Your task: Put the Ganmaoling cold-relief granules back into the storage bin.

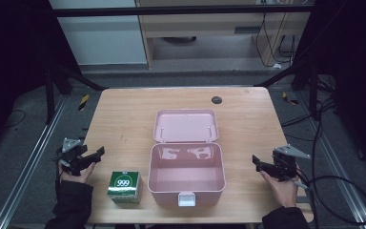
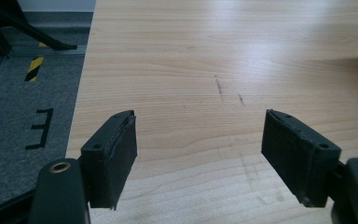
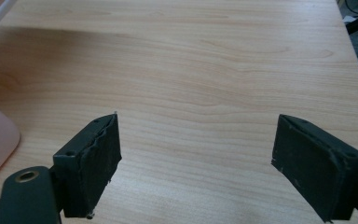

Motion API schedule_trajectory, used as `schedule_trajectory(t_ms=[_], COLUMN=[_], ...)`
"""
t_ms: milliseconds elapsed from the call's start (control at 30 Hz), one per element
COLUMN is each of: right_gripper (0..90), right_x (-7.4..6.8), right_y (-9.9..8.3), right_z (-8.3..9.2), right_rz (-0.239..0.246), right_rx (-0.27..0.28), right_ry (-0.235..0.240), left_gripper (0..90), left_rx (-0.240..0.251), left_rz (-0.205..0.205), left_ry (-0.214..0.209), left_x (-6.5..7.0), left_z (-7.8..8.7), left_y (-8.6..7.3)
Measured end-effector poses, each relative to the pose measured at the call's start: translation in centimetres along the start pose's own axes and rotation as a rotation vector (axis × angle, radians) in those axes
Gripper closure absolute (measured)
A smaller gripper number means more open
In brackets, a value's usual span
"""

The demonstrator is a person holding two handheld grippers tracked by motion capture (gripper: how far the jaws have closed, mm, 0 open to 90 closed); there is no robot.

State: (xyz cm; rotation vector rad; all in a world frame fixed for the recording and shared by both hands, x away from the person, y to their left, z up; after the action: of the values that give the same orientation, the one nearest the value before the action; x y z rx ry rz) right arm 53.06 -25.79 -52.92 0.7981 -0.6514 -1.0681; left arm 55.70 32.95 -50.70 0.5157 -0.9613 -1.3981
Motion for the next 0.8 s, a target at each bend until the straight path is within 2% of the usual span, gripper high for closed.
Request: schedule_trajectory(t_ms=[133, 333, 433, 467, 600, 733, 800], right_gripper=[15.3, 15.3, 15.3, 15.3, 14.9, 14.8, 14.6], right_x=[0.0, -0.1, -0.1, -0.1, -0.1, 0.0, 0.1], right_y=[-0.1, -0.3, -0.3, -0.4, -0.4, -0.4, -0.3], right_z=[0.0, 0.0, -0.1, -0.1, -0.2, -0.2, -0.2], right_rz=[0.017, 0.042, 0.054, 0.056, 0.068, 0.075, 0.075], right_rx=[-0.006, -0.017, -0.02, -0.021, -0.023, -0.021, -0.02], right_ry=[0.0, -0.002, -0.007, -0.01, -0.016, -0.023, -0.027], left_gripper=[28.0, 27.7, 27.2, 26.8, 25.2, 24.1, 23.6], left_rx=[-0.029, -0.083, -0.104, -0.126, -0.162, -0.183, -0.188], left_rz=[-0.028, -0.1, -0.119, -0.114, -0.161, -0.207, -0.226], left_ry=[-0.058, -0.124, -0.165, -0.187, -0.215, -0.26, -0.27], left_x=[0.8, 2.1, 2.9, 3.3, 4.2, 5.2, 5.6], left_z=[0.4, 0.5, 0.8, 0.8, 1.0, 1.6, 1.9], left_y=[0.2, -0.1, -0.1, -0.2, -0.4, -0.1, 0.0])
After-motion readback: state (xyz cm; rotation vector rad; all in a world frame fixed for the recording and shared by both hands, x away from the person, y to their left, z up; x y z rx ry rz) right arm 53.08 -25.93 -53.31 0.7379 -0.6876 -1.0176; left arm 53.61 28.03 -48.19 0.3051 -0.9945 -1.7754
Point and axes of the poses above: each handheld gripper's, and its own axes: z roughly backward along the jaws, y roughly out of its top, x roughly to its right, the point moved 10 cm from there along -z, roughly forward along the jaws, and after that the axes turned 12 degrees about z, right-handed, at the moved point
